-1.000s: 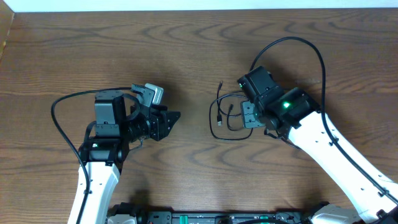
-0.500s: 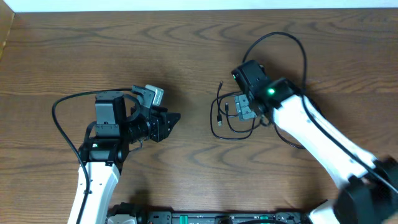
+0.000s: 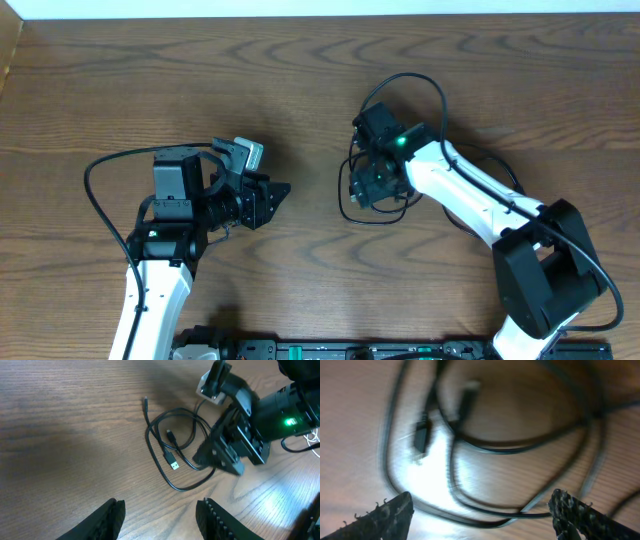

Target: Untangle cables

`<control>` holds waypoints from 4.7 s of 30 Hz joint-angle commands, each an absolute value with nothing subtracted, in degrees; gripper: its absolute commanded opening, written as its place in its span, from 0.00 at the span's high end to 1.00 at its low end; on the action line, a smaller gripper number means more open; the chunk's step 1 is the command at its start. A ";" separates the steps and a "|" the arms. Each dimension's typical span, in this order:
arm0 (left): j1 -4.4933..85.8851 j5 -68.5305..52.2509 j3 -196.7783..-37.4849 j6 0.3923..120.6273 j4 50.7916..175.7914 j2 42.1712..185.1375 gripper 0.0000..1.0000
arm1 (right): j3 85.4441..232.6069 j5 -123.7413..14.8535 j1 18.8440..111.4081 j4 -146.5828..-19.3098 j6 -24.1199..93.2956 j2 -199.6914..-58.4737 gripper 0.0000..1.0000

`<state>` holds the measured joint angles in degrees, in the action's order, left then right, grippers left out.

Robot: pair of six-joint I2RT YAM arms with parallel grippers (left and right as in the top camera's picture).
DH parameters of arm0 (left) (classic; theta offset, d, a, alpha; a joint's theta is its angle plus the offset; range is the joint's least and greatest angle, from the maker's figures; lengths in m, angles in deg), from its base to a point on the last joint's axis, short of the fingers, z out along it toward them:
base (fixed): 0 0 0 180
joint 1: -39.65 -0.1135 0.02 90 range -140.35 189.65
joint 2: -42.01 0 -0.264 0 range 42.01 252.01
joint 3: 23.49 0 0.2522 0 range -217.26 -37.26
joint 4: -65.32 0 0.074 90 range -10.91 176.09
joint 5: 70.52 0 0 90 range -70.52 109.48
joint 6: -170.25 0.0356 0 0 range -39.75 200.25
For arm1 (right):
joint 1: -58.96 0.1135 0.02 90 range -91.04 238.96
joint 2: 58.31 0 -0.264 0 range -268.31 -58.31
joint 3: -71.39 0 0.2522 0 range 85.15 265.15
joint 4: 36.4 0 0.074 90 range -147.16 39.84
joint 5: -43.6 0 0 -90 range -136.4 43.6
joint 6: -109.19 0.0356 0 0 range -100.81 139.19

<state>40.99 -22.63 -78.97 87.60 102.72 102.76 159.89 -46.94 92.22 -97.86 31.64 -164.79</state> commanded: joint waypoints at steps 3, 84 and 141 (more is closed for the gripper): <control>41.08 -23.59 -78.73 87.73 102.85 102.56 0.49 | 160.41 -54.08 93.57 -97.47 27.68 -165.62 0.14; 41.08 -23.59 -78.73 87.91 105.85 97.19 0.49 | 156.59 -53.19 101.33 -92.77 16.75 -180.28 0.16; 41.08 -23.57 -78.73 87.32 106.48 97.19 0.49 | 160.89 -43.37 85.97 -103.20 24.49 -150.49 0.99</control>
